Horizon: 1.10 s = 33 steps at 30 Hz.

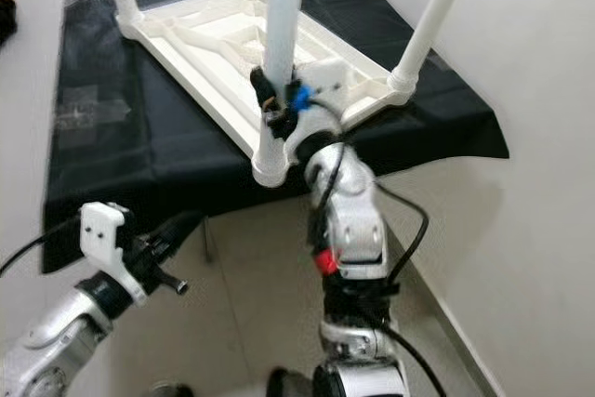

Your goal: Building children table

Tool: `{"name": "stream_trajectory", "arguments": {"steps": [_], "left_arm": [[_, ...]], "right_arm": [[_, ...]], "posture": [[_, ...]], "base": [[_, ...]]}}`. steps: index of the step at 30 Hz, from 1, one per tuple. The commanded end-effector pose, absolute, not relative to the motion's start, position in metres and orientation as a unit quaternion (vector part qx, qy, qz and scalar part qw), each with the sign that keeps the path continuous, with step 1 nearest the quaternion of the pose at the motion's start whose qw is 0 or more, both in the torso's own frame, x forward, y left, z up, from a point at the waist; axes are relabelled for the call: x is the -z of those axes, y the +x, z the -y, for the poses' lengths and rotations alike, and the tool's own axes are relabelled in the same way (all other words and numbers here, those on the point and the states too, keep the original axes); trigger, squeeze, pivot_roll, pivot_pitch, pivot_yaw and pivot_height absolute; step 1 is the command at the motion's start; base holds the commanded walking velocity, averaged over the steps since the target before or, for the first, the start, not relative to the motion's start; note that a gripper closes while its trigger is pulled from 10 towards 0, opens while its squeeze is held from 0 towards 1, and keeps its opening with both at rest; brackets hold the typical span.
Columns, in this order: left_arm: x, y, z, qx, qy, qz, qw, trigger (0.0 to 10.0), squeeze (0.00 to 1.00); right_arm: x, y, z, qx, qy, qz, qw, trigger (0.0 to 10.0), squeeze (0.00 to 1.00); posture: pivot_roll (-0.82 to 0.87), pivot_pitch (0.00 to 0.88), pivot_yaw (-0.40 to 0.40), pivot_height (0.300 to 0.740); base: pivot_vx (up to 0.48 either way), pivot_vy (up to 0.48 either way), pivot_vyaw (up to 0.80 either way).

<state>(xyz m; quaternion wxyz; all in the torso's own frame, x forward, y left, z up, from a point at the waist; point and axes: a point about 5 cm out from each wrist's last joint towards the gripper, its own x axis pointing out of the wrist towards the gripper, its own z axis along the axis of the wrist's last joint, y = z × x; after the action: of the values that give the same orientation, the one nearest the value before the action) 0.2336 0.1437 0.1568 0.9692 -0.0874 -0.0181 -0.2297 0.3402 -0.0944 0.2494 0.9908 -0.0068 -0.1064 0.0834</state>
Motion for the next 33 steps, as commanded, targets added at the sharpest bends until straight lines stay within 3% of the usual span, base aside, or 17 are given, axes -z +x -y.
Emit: {"name": "stream_trajectory", "arguments": {"steps": [1,8,9,11,12,13,14,20,28,29,33], "left_arm": [[-0.152,0.235,-0.143,0.23,-0.084,0.011,0.969,10.0,0.0],[-0.149,0.238,-0.145,0.224,-0.083,0.011,0.971,10.0,0.0],[-0.148,0.24,-0.146,0.219,-0.082,0.011,0.972,10.0,0.0],[-0.148,0.24,-0.146,0.219,-0.082,0.011,0.972,10.0,0.0],[-0.147,0.245,-0.151,0.197,-0.083,0.006,0.977,10.0,0.0],[-0.147,0.245,-0.151,0.197,-0.083,0.006,0.977,10.0,0.0],[-0.146,0.249,-0.157,0.17,-0.069,-0.001,0.983,10.0,0.0],[-0.143,0.255,-0.167,0.117,-0.035,-0.005,0.992,10.0,0.0],[-0.144,0.26,-0.173,0.105,-0.006,0.004,0.994,10.0,0.0],[-0.145,0.26,-0.174,0.106,-0.005,0.007,0.994,10.0,0.0],[-0.146,0.259,-0.175,0.112,-0.009,0.011,0.994,10.0,0.0]], "right_arm": [[-0.192,0.346,0.094,-0.051,-0.006,-0.023,0.998,0.0,0.0],[-0.198,0.357,0.09,-0.057,0.012,-0.019,0.998,0.0,0.0],[-0.204,0.36,0.087,-0.098,0.02,-0.002,0.995,10.0,0.0],[-0.204,0.36,0.087,-0.098,0.02,-0.002,0.995,10.0,0.0],[-0.208,0.358,0.088,-0.154,0.035,0.015,0.987,10.0,0.0],[-0.208,0.358,0.088,-0.154,0.035,0.015,0.987,10.0,0.0],[-0.209,0.353,0.101,-0.195,0.041,0.033,0.98,10.0,1.0],[-0.204,0.329,0.136,-0.215,0.035,0.047,0.975,10.0,1.0],[-0.187,0.305,0.15,-0.203,0.028,0.037,0.978,10.0,1.0],[-0.179,0.301,0.156,-0.191,0.027,0.026,0.981,10.0,0.0],[-0.168,0.297,0.166,-0.169,0.033,0.01,0.985,10.0,0.0]], "posture": [[-0.01,0.136,-0.086,0.74],[-0.01,0.124,-0.086,0.74],[-0.02,0.114,-0.084,0.74],[-0.02,0.114,-0.084,0.74],[-0.03,0.112,-0.08,0.74],[-0.03,0.112,-0.08,0.74],[-0.04,0.109,-0.076,0.74],[-0.07,0.098,-0.063,0.74],[-0.08,0.09,-0.043,0.74],[-0.09,0.091,-0.034,0.74],[-0.1,0.089,-0.027,0.74]], "base": [[0.0,0.0,0.0],[0.0,0.0,0.0],[0.0,0.0,0.0],[0.0,0.0,0.0],[0.0,0.0,0.0],[0.0,0.0,0.0],[0.0,0.0,0.0],[0.0,0.0,0.0],[0.0,0.0,0.0],[0.0,0.0,0.0],[0.0,0.0,0.0]]}}
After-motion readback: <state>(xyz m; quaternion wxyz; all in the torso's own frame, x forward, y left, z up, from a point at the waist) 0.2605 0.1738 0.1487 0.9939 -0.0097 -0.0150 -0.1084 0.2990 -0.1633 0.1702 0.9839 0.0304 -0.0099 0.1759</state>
